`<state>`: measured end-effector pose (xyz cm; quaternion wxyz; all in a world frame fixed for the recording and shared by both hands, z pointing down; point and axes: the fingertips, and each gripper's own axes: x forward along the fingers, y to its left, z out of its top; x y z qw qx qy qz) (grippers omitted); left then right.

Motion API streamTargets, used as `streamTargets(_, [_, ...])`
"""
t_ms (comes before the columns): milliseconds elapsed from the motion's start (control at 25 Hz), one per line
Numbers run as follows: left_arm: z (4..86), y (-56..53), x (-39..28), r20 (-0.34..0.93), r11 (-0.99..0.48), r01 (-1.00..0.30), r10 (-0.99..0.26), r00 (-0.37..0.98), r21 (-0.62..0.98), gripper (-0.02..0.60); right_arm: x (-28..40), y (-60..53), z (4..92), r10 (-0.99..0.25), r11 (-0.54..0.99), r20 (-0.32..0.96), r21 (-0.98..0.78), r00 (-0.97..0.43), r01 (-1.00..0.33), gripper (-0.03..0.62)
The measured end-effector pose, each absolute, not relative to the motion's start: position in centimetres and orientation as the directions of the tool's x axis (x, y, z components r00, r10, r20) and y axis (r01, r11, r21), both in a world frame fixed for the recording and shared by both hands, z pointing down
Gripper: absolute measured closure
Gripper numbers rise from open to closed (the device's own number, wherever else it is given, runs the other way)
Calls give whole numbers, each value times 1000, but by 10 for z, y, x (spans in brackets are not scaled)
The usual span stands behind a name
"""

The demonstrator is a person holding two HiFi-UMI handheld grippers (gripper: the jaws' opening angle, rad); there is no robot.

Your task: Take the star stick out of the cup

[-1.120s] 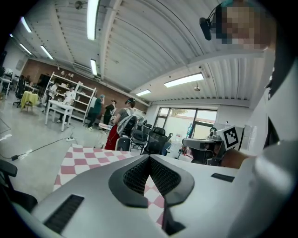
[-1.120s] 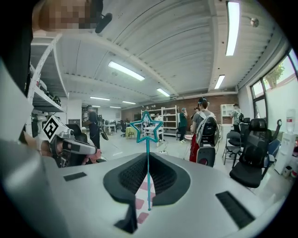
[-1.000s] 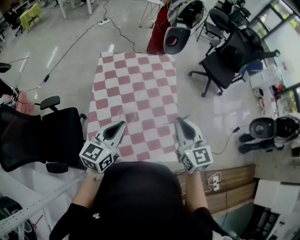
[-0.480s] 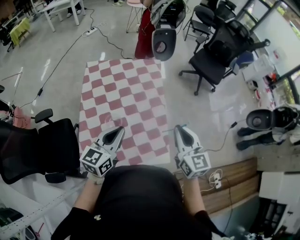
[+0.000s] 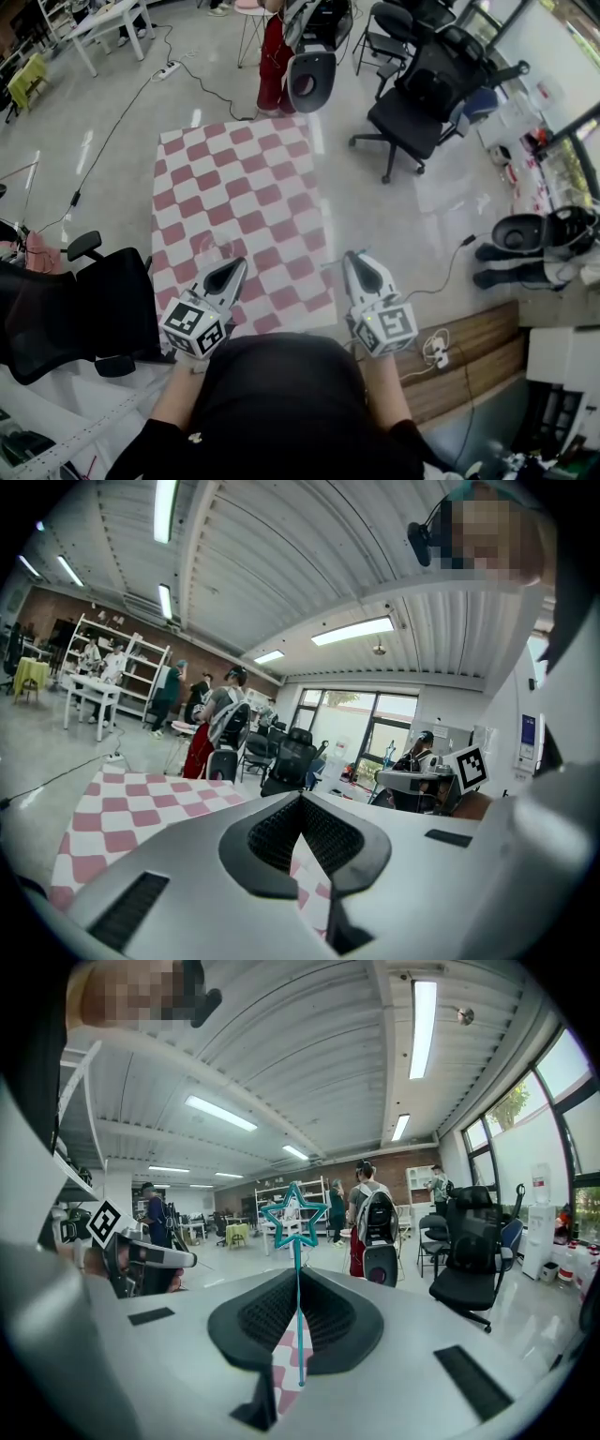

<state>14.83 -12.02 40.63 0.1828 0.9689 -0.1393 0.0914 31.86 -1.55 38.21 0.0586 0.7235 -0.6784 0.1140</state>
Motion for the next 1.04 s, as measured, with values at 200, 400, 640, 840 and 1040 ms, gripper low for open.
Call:
streamTargets(200, [408, -121, 152, 235, -898, -294, -224, 946, 326, 541, 321, -16, 382, -959, -105, 271, -49, 88, -993, 571])
streamTargets(400, [408, -120, 157, 240, -904, -280, -208, 948, 323, 541, 326, -12, 384, -961, -111, 259, -55, 93, -992, 571])
streamTargets(640, [408, -117, 162, 240, -908, -266, -193, 951, 323, 541, 330, -6, 382, -956, -137, 268, -48, 119, -989, 571])
streamTargets(840, [406, -115, 164, 240, -912, -258, -186, 953, 318, 541, 329, -1, 383, -958, -136, 262, -53, 118, -989, 571])
streamTargets(1040, [403, -118, 164, 232, -917, -255, -188, 954, 308, 541, 330, -5, 383, -962, -136, 246, -55, 118, -989, 571])
